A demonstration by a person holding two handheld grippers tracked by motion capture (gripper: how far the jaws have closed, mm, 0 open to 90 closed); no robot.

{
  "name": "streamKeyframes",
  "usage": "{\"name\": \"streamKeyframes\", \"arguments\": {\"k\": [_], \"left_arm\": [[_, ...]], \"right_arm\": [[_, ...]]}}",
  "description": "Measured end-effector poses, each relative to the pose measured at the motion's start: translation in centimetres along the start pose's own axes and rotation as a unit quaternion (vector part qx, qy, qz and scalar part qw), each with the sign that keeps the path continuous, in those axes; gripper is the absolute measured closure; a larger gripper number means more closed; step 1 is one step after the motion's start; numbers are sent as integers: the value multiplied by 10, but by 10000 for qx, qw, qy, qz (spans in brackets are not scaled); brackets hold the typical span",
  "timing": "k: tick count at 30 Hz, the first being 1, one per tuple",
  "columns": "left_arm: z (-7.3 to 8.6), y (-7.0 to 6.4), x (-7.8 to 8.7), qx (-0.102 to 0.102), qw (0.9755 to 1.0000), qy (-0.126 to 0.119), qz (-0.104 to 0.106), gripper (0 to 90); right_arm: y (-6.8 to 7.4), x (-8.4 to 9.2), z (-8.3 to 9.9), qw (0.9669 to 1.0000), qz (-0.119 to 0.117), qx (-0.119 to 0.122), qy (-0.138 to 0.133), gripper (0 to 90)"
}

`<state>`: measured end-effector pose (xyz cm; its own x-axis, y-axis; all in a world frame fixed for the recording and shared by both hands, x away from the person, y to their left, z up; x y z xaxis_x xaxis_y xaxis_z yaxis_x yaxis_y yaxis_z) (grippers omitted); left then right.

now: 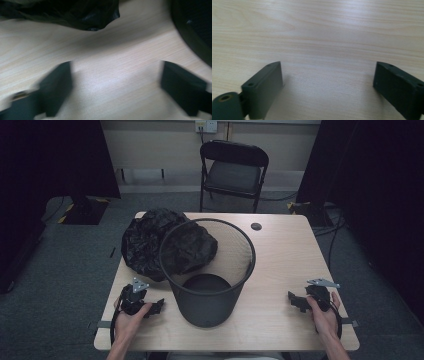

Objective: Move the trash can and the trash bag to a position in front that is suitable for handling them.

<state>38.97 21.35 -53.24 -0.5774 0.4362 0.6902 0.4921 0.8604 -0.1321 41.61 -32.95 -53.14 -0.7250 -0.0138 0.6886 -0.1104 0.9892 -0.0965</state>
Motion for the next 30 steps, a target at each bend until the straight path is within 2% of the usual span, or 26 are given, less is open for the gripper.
{"name": "streamKeyframes", "arguments": {"k": [1,2,4,6,7,9,11,13,16,17,18,20,23,26,28,30], "left_arm": [[0,-3,2,215,9997,-60,118,190],[0,-4,5,261,9996,-23,75,183],[-4,-6,12,57,9998,-141,-133,183],[-5,-7,17,20,9996,-220,-189,184],[-7,-9,22,62,9992,-371,-130,184],[-9,-13,29,56,9988,-493,-52,185],[-12,-17,35,78,9978,-657,95,186],[-16,-22,41,88,9966,-782,259,185],[-24,-27,50,-42,9947,-972,326,185],[-31,-29,57,-22,9921,-1156,477,175],[-34,-30,60,-23,9909,-1242,515,168],[-41,-33,64,-137,9881,-1413,585,167],[-50,-34,64,-290,9864,-1550,456,161],[-62,-32,60,-339,9870,-1487,508,158],[-72,-30,58,-298,9860,-1556,521,158],[-79,-28,57,-160,9843,-1640,636,158]], "right_arm": [[0,1,-1,10000,-17,-17,-31,122],[0,2,-3,9999,0,-33,-100,121],[0,6,-6,9997,18,-73,-253,125],[2,8,-7,9995,-49,-86,-285,130],[6,13,-9,9990,-222,-82,-367,130],[7,15,-10,9988,-268,-69,-393,131],[13,23,-11,9977,-458,-49,-494,131],[21,36,-15,9948,-739,-3,-697,129],[26,46,-19,9930,-823,84,-846,128],[32,54,-23,9907,-944,144,-965,128],[35,56,-25,9901,-970,162,-1006,126],[44,62,-28,9883,-911,420,-1147,132],[61,73,-35,9821,-1183,597,-1337,122],[75,82,-45,9774,-1367,636,-1480,123],[81,88,-55,9767,-1293,699,-1564,127],[89,94,-67,9726,-1423,668,-1715,126]]}}
Point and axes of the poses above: each handheld gripper's, and its own axes: x roughly backward along the jaws, z roughly out of its underside, y roughly to its left, the point moved 5 cm from there along -x, roughly forward along the jaws, and after that the axes turned 8 degrees about z, right-handed, at the moved point
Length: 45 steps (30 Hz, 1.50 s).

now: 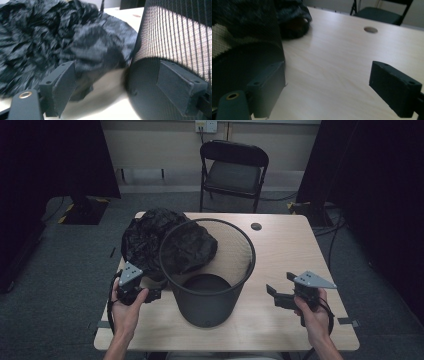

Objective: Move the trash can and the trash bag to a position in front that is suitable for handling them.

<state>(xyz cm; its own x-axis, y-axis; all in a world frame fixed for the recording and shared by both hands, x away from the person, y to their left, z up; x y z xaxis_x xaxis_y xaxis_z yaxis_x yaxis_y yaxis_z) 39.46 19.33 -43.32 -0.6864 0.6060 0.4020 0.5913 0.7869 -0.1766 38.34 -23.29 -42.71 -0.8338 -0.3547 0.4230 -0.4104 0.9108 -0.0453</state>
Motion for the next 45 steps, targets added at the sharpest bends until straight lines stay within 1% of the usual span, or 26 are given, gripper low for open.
{"name": "streamKeyframes", "arguments": {"k": [1,2,3,4,5,6,7,8,10,12,14,16,18,19,21,22,23,25,29,33,34,37,38,39,42,45], "left_arm": [[-2,1,-1,32,10000,-7,-69,158],[-2,1,-2,-7,9998,-23,-191,160],[-2,2,-3,-20,9995,-47,-302,158],[-1,3,-5,28,9994,-63,-326,157],[0,4,-7,138,9995,-65,-286,157],[1,4,-10,239,9995,-85,-207,157],[1,4,-12,260,9994,-71,-214,157],[1,4,-14,232,9993,-64,-288,157],[-1,3,-19,196,9993,-43,-308,157],[-2,3,-21,76,9992,17,-387,169],[-3,3,-23,114,9995,30,-297,168],[-2,3,-23,247,9996,39,-144,189],[-2,2,-23,349,9994,6,-1,251],[-2,1,-23,386,9993,2,25,280],[-3,-2,-25,377,9993,13,64,312],[-3,-4,-25,343,9993,47,130,327],[-3,-6,-27,332,9992,57,207,342],[-4,-11,-30,280,9992,74,263,347],[-3,-21,-39,144,9993,219,279,350],[2,-35,-49,-112,9987,439,248,379],[3,-38,-51,-120,9985,459,289,380],[5,-47,-56,-66,9985,457,289,376],[6,-50,-59,-86,9984,499,263,376],[5,-53,-60,-85,9985,474,262,378],[4,-60,-66,-83,9980,515,354,378],[1,-68,-74,-137,9978,559,335,378]], "right_arm": [[3,-1,-7,9999,-81,-55,-102,121],[6,-2,-13,9997,-87,-70,-199,119],[9,-4,-18,9995,11,-56,-305,117],[11,-6,-23,9991,114,-53,-394,111],[14,-10,-26,9990,140,-80,-423,112],[18,-13,-28,9990,101,-129,-420,112],[22,-17,-30,9990,67,-177,-404,113],[25,-21,-31,9990,66,-184,-396,117],[31,-29,-32,9987,80,-276,-409,120],[35,-34,-33,9983,51,-407,-406,120],[38,-37,-33,9983,-15,-424,-409,120],[41,-38,-32,9985,-101,-382,-374,128],[43,-38,-31,9986,-58,-338,-404,144],[43,-37,-31,9986,-64,-329,-408,145],[42,-35,-30,9986,-109,-272,-430,145],[41,-34,-28,9987,-123,-247,-439,144],[40,-33,-27,9988,-115,-224,-417,146],[35,-31,-26,9989,-40,-191,-423,149],[25,-24,-20,9986,-12,-238,-472,153],[16,-15,-11,9985,23,-291,-463,159],[13,-13,-9,9985,13,-312,-460,163],[7,-7,-1,9983,14,-396,-419,165],[5,-5,1,9983,43,-404,-407,167],[4,-3,3,9984,73,-389,-397,170],[-2,4,5,9980,161,-452,-409,177],[-10,10,8,9976,267,-511,-386,178]]}}
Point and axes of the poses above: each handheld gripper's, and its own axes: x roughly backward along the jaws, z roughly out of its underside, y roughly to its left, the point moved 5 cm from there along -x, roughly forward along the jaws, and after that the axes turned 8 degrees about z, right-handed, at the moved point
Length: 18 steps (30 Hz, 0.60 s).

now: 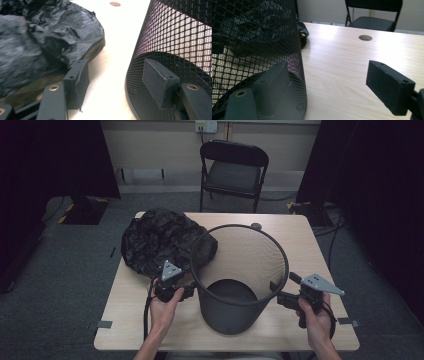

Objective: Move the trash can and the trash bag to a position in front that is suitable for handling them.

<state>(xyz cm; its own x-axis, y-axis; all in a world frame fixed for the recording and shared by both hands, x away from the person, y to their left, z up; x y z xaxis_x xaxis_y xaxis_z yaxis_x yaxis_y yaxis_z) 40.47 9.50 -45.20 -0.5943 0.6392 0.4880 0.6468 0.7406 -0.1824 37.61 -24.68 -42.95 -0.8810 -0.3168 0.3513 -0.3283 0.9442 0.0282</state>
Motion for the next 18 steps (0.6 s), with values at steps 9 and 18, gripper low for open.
{"name": "streamKeyframes", "arguments": {"k": [9,18], "left_arm": [[-14,-21,-27,-29,9999,127,103,417],[-30,-27,-50,-131,9994,305,48,393]], "right_arm": [[-26,15,4,9994,325,-114,-37,245],[-44,21,5,9985,494,-223,-54,244]]}}
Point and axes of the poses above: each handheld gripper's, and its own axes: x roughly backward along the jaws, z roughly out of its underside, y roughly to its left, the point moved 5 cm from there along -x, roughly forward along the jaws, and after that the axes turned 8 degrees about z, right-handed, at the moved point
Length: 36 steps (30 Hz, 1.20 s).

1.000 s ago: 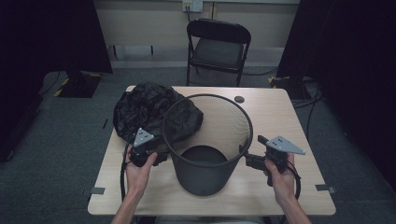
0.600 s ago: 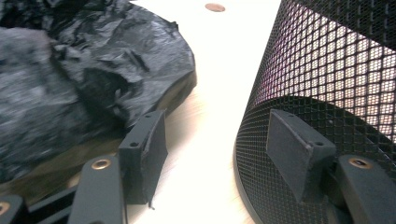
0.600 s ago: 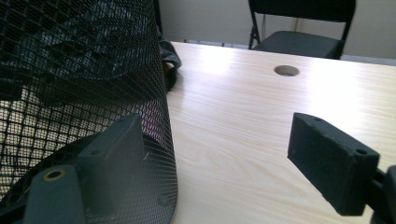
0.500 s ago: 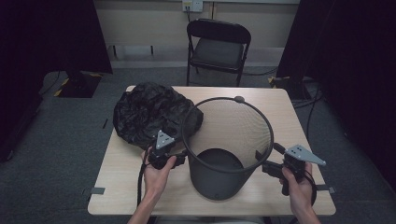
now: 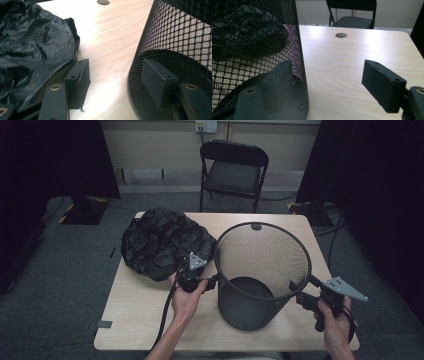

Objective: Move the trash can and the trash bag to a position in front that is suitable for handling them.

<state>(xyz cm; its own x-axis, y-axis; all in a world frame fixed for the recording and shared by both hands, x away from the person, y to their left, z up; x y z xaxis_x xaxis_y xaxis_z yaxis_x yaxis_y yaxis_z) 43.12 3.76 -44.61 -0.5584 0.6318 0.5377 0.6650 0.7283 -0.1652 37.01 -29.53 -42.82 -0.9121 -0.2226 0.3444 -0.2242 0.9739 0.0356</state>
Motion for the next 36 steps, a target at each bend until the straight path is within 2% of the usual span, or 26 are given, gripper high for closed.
{"name": "streamKeyframes", "arguments": {"k": [3,8,10,14,16,19,23,25,29,32,34,36], "left_arm": [[-3,0,-8,143,9999,-29,83,399],[-9,0,-19,195,9996,-57,184,391],[-11,2,-20,139,9998,44,148,328],[-10,6,-18,109,9995,89,271,283],[-7,7,-16,121,9989,147,426,241],[-2,10,-11,-49,9990,247,382,230],[4,15,3,-340,9985,329,276,216],[8,21,12,-311,9982,289,430,227],[15,35,29,-364,9984,289,332,227],[18,46,39,-501,9977,352,290,205],[19,54,44,-425,9981,348,279,176],[19,63,50,-398,9985,318,224,179]], "right_arm": [[-6,-1,0,10000,31,-58,43,244],[-16,-1,-1,9999,126,-89,40,240],[-18,-2,1,9999,117,-31,72,227],[-19,-4,2,9999,114,-4,99,220],[-20,-4,3,9999,111,-23,119,174],[-22,-6,10,9997,63,-37,247,133],[-21,-11,28,9982,47,98,581,134],[-21,-15,39,9967,61,218,784,131],[-22,-24,60,9921,-79,356,1201,127],[-21,-29,73,9865,-230,420,1564,128],[-21,-32,79,9821,-356,537,1770,128],[-22,-34,86,9778,-354,560,1986,129]]}}
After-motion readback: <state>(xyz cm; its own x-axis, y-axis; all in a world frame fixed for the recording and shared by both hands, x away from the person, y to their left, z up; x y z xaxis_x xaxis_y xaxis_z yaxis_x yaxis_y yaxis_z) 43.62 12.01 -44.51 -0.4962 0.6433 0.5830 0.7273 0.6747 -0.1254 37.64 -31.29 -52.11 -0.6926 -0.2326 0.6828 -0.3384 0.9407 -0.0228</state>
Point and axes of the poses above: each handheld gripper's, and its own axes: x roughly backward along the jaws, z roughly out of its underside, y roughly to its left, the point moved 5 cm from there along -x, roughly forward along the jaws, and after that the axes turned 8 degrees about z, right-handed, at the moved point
